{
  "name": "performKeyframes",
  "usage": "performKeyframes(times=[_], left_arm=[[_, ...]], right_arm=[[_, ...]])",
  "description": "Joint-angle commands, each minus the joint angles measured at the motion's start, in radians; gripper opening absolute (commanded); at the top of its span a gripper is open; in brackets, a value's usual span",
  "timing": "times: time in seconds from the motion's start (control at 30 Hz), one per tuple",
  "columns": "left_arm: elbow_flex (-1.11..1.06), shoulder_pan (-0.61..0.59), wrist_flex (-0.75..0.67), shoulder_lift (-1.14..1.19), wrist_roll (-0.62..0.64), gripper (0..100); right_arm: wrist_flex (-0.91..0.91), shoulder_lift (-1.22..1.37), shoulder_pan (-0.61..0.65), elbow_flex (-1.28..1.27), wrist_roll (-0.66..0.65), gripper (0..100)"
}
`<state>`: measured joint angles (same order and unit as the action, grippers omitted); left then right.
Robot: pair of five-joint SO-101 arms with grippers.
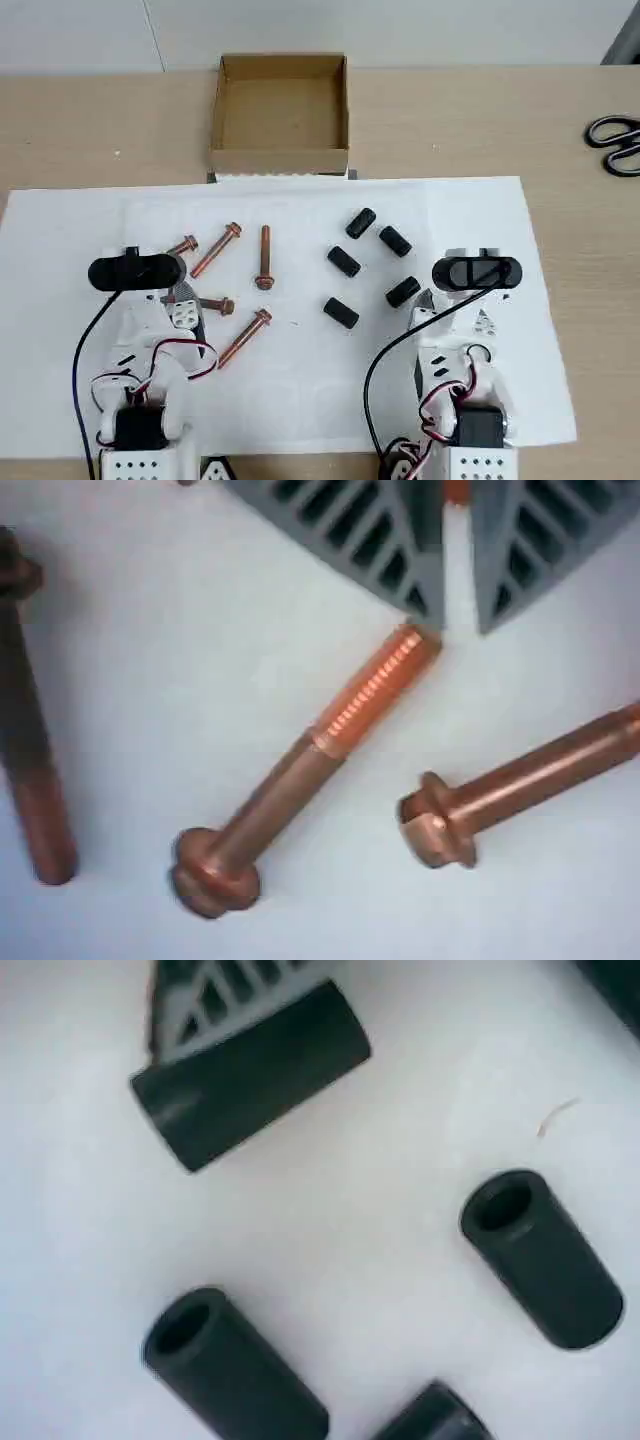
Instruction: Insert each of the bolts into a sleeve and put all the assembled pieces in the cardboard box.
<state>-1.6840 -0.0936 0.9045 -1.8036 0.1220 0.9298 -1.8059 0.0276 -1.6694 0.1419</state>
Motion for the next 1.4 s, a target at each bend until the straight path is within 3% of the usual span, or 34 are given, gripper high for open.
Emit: performKeyframes(times=[0.0, 0.73, 0.93, 1.13, 1.37], left_arm=[[0.004, 0.023, -0.02, -0.009, -0.003, 1], [0.004, 0.261, -0.023, -0.009, 0.002, 1], [0.071, 0.241, -0.009, -0.005, -0.002, 1], [0.278, 0.242, 0.149, -0.002, -0.009, 1], [0.461, 0.226, 0.331, -0.002, -0.14, 1]], right_arm=[[0.002, -0.008, -0.01, -0.014, 0.009, 18.8], [0.008, -0.008, -0.007, -0.014, 0.006, 18.8], [0.104, -0.008, -0.022, 0.084, 0.008, 18.8], [0.202, 0.001, -0.024, 0.285, 0.002, 18.7], [0.321, 0.001, -0.025, 0.413, 0.002, 18.7]])
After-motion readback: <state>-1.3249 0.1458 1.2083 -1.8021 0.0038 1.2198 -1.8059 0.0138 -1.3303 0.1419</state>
